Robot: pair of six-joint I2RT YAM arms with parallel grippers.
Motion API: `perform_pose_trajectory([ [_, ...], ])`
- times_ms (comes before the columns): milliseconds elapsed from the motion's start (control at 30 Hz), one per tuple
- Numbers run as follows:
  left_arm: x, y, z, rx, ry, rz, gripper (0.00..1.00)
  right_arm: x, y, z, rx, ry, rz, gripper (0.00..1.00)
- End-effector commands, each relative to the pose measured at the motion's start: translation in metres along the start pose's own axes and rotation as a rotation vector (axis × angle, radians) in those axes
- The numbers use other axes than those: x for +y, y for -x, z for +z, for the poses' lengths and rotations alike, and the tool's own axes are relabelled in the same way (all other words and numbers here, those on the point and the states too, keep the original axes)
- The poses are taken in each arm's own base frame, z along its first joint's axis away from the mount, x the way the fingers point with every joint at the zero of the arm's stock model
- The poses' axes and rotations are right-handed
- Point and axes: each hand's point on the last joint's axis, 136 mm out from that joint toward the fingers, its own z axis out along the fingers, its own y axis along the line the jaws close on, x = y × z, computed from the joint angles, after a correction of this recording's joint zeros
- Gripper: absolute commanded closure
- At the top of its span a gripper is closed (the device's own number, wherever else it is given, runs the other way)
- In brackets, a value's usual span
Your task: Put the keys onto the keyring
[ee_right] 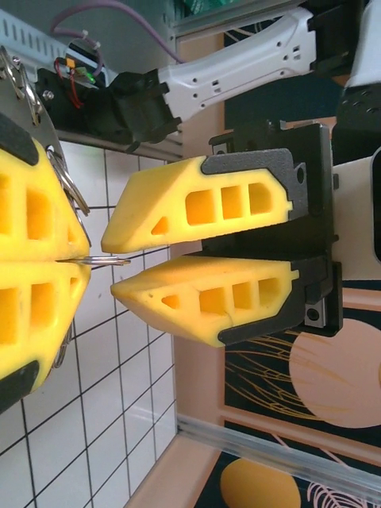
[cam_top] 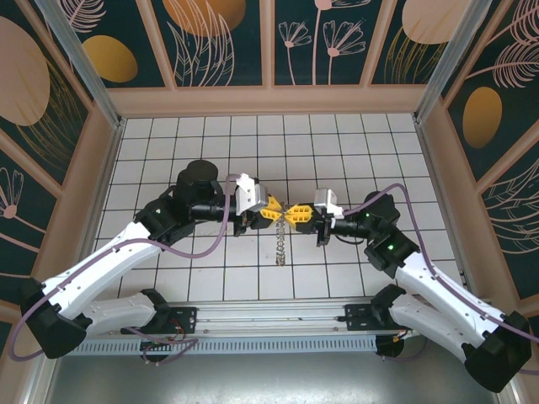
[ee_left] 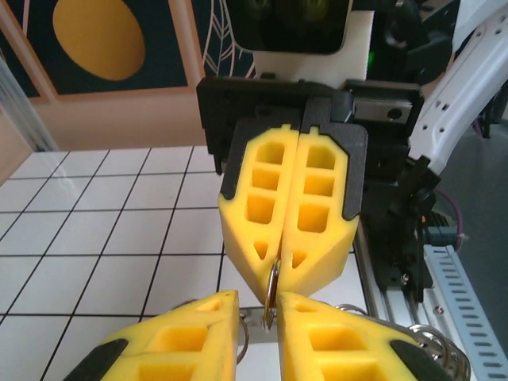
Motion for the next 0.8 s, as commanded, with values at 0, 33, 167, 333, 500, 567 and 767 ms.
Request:
perform_pose_trajectory([
  [0,-0.007,0.017,-0.005,-0.068,-0.035,0.013,0.81,0.009,0.028,-0.006,-0.111,0.029,-0.042,1.00],
  [33,-0.007,0.017,-0.005,-0.069,-0.036,0.016,0.81,0.010,0.029,-0.007,-0.120,0.031,-0.040,1.00],
  [167,-0.008,0.015,-0.003,-0.068,-0.047,0.011,0.81,0.013,0.035,-0.009,-0.152,0.036,-0.043,1.00],
  [333,-0.011,0.016,-0.003,-0.075,-0.061,0.006,0.80,0.015,0.038,-0.012,-0.192,0.042,-0.037,1.00],
  [500,-0.013,0.019,-0.004,-0.093,-0.077,0.000,0.80,0.017,0.039,-0.013,-0.222,0.053,-0.026,1.00],
  [567,-0.014,0.019,-0.003,-0.098,-0.085,-0.002,0.80,0.017,0.039,-0.013,-0.227,0.053,-0.027,1.00],
  [767,-0.015,0.018,0.002,-0.119,-0.114,-0.020,0.81,0.020,0.041,-0.014,-0.240,0.065,-0.034,1.00],
])
